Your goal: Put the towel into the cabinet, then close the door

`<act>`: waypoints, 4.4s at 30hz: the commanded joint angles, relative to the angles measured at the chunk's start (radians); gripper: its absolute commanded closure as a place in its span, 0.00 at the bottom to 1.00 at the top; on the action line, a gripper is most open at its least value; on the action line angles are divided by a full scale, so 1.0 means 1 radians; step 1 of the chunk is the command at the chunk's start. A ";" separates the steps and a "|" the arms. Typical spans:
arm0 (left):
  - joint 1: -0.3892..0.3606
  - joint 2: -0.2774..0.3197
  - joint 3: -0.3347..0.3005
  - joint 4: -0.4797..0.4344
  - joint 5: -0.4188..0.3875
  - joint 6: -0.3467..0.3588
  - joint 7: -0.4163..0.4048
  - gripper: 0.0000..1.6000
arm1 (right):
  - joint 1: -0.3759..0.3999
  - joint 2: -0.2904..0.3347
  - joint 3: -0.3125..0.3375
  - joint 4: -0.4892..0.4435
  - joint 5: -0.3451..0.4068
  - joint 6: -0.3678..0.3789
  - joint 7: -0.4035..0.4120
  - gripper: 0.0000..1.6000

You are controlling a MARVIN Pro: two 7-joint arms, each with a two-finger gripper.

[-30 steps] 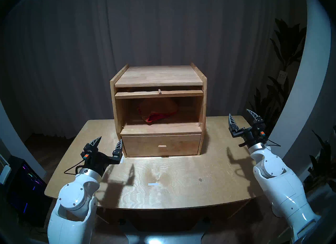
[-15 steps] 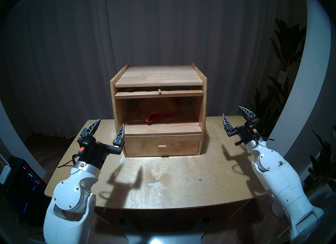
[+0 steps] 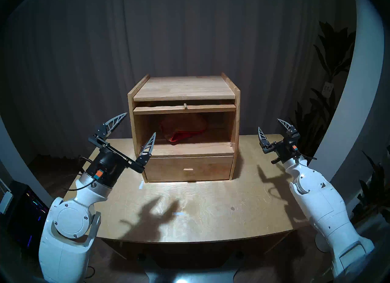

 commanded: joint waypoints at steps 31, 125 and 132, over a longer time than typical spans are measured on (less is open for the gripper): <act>-0.391 -0.022 0.200 0.103 0.368 0.129 -0.180 0.00 | 0.074 -0.036 0.002 0.040 0.018 -0.009 -0.005 0.00; -0.604 -0.095 0.452 0.230 1.110 0.797 -0.355 0.00 | 0.154 -0.079 0.009 0.161 0.030 -0.142 0.111 0.00; -0.631 -0.094 0.451 0.276 1.109 0.779 -0.340 0.00 | 0.154 -0.079 0.009 0.162 0.030 -0.142 0.111 0.00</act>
